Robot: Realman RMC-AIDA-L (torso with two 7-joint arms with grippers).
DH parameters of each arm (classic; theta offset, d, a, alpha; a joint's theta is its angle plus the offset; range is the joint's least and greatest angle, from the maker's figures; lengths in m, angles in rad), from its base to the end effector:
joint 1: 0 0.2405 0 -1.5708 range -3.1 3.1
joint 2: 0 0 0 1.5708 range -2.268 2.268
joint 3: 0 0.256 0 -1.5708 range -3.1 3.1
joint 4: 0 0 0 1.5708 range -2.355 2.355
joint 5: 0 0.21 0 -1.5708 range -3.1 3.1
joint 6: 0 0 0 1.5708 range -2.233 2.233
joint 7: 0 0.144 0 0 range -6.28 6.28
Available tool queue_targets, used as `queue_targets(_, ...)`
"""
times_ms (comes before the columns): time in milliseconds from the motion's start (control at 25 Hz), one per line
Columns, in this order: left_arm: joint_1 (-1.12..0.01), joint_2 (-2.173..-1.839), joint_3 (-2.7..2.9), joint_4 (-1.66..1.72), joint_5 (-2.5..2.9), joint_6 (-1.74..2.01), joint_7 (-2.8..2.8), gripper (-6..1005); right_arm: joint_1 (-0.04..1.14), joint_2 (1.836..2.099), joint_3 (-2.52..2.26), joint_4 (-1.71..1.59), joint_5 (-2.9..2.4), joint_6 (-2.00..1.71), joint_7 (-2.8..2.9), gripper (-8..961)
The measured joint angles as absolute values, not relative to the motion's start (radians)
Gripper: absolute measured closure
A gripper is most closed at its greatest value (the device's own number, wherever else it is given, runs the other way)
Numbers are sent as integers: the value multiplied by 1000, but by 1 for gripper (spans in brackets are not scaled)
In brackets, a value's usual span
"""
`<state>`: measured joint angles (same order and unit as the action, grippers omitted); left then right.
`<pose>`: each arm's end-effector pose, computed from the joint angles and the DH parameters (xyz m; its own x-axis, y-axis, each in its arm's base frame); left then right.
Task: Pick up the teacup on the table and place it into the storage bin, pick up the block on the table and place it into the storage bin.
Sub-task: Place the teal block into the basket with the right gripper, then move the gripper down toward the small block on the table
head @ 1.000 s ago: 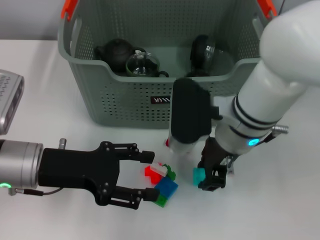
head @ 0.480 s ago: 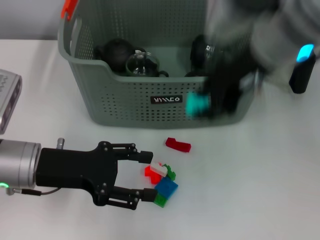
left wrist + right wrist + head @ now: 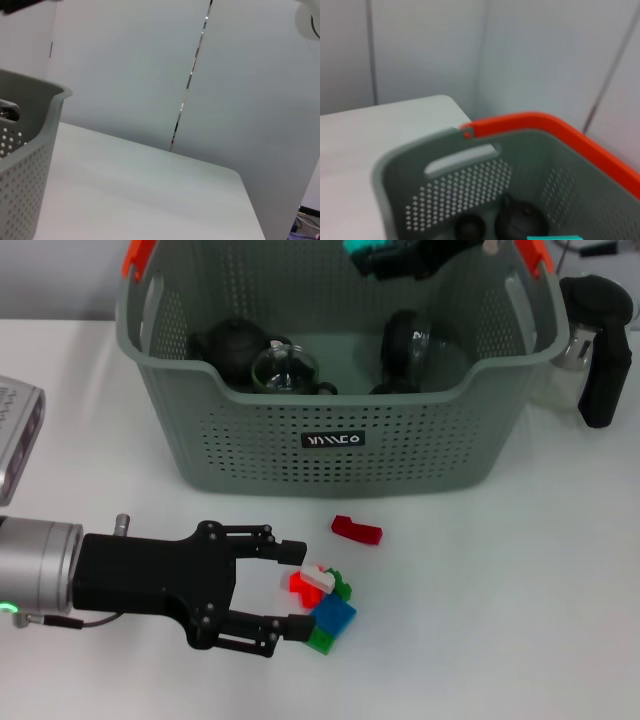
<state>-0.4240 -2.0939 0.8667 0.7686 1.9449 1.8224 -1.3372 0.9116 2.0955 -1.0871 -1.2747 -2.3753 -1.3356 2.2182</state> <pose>-0.2477 0.2746 -0.0060 0.8306 0.2662 0.4891 0.2609 -0.9620 0.0805 0.0491 0.4312 0.0358 0.9651 -0.2037 -0.1648 -0.2572 -0.8566 -0.4473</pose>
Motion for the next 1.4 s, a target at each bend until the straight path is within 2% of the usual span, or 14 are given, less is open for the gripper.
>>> queue_targets(240, -426, -2094, 867, 768, 1945, 1821, -1337, 186, 915, 2093, -1102, -1159, -2378, -1229, 2206, 524)
queue_targets(440, -427, -2092, 867, 767, 1945, 1816, -1335, 186, 901, 2095, -1115, -1167, -2377, -1204, 2204, 447)
queue_targets(640, -428, -2092, 867, 766, 1945, 1813, -1333, 186, 854, 2096, -1112, -1258, -2292, -1257, 2193, 169)
queue_targets(880, -423, -2091, 865, 768, 1949, 1813, -1333, 186, 804, 2080, -1098, -1389, -2193, -1532, 2147, 19)
queue_targets(1120, -426, -2087, 859, 770, 1965, 1810, -1333, 187, 792, 2084, -1118, -1410, -2228, -1768, 2118, 27)
queue_targets(1240, -429, -2086, 848, 773, 1986, 1810, -1332, 187, 786, 2096, -1165, -1398, -2268, -1794, 2117, 31)
queue_targets(1400, -428, -2082, 825, 776, 1997, 1808, -1326, 187, 787, 2098, -1256, -1347, -2288, -1762, 2139, 35)
